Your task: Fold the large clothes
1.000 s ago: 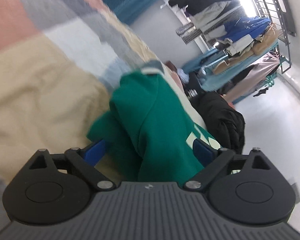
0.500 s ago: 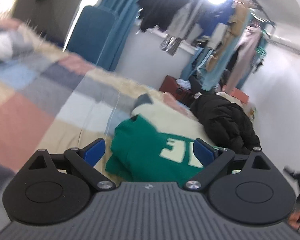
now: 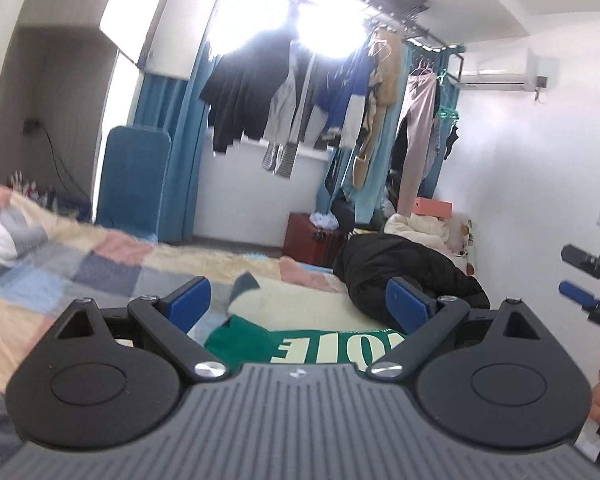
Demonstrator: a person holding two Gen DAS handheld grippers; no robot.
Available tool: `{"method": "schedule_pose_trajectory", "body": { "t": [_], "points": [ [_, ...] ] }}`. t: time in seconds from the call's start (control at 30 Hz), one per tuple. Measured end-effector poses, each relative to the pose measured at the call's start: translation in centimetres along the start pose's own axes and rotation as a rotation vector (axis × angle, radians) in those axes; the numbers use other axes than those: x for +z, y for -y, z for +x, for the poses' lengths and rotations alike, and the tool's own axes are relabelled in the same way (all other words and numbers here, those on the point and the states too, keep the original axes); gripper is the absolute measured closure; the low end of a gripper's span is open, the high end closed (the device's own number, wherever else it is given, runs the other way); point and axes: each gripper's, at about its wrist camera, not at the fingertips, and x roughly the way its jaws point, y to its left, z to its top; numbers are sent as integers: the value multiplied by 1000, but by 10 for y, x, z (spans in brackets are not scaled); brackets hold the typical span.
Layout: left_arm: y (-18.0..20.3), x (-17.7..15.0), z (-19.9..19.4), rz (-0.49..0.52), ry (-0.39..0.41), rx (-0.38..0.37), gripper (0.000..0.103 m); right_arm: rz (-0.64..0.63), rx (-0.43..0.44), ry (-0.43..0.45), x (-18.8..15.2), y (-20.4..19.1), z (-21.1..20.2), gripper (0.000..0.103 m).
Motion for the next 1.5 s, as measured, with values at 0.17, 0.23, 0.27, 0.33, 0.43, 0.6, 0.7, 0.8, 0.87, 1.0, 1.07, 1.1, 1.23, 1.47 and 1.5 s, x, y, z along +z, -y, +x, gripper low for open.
{"method": "schedule_pose_trajectory", "body": {
  "t": [0.17,0.23,0.27,0.33,0.43,0.6,0.7,0.8,0.87,1.0,1.07,1.1,1.23,1.47,1.5],
  "points": [
    [13,-5,-42,35,19,3,6,-96,31,-53,-11,-35,-19,18],
    [18,-11,-53,60,19,16,6,-132,37,-89,-20,-46,-24,18],
    [20,-15,-58,72,15,22,6,-149,39,-109,-26,-50,-25,18],
    [24,-23,-65,92,5,27,5,-179,36,-151,-39,-58,-28,18],
    [25,-36,-70,111,-15,40,3,-202,5,-200,-55,-62,-28,18],
    [22,-54,-68,120,-43,69,1,-259,-33,-258,-73,-70,-28,18],
    [17,-62,-59,117,-74,69,1,-301,-59,-288,-83,-75,-29,18],
    [11,-71,-51,121,-95,85,0,-339,-90,-318,-92,-76,-30,19],
    [7,-76,-47,112,-109,90,0,-355,-104,-332,-97,-77,-29,19],
    [3,-85,-39,116,-129,102,0,-385,-131,-341,-105,-80,-27,19],
    [0,-87,-35,112,-140,107,0,-396,-141,-342,-108,-82,-27,19],
    [0,-88,-33,109,-144,107,0,-403,-149,-343,-110,-83,-26,19],
    [-3,-91,-24,113,-163,117,0,-419,-168,-344,-111,-83,-23,19],
    [-12,-98,-10,93,-199,144,0,-406,-191,-366,-114,-80,-18,20],
    [-12,-99,-9,96,-200,148,0,-408,-196,-367,-114,-80,-18,20]
  ]
}}
